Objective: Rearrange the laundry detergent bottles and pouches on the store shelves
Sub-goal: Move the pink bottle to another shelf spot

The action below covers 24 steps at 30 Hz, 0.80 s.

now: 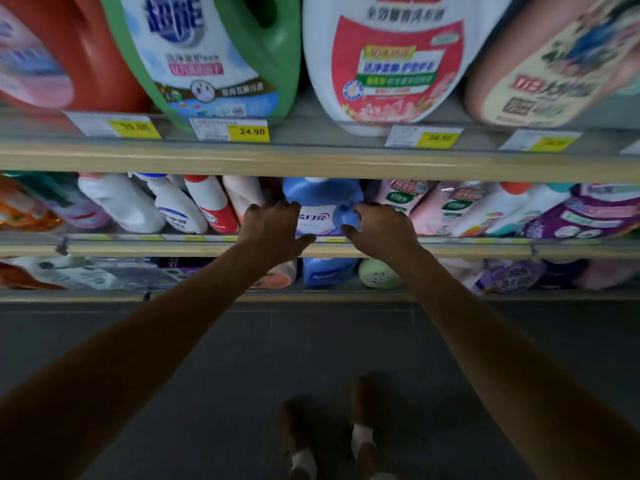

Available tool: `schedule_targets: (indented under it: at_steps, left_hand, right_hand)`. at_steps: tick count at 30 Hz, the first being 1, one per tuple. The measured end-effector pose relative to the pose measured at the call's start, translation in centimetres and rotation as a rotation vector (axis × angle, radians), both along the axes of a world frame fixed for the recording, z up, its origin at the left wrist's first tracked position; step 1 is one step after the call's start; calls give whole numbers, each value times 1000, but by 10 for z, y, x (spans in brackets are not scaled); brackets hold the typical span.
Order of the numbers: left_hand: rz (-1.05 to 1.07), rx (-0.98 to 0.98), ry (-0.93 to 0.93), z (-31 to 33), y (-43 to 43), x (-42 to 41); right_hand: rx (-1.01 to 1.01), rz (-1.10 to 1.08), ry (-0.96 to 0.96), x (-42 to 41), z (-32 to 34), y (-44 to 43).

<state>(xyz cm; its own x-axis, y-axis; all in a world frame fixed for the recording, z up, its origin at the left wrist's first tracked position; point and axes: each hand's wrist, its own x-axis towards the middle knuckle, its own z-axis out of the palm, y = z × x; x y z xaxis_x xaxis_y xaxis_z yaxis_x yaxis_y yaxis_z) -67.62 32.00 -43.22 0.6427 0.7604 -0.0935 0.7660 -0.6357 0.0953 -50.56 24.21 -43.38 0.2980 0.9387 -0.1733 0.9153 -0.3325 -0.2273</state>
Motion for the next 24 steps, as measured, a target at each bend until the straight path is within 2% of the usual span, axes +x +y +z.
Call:
schedule_targets:
  at_steps: [11, 18, 24]
  left_hand:
    - [-217, 157, 181, 159, -31, 2]
    - [-250, 208, 70, 255, -46, 16]
    - [-259, 276, -51, 319, -57, 40]
  right_hand:
    - [48, 1, -101, 4, 163, -53]
    - [144, 35, -198, 12, 258, -80]
    - [215, -34, -248, 23, 325, -101]
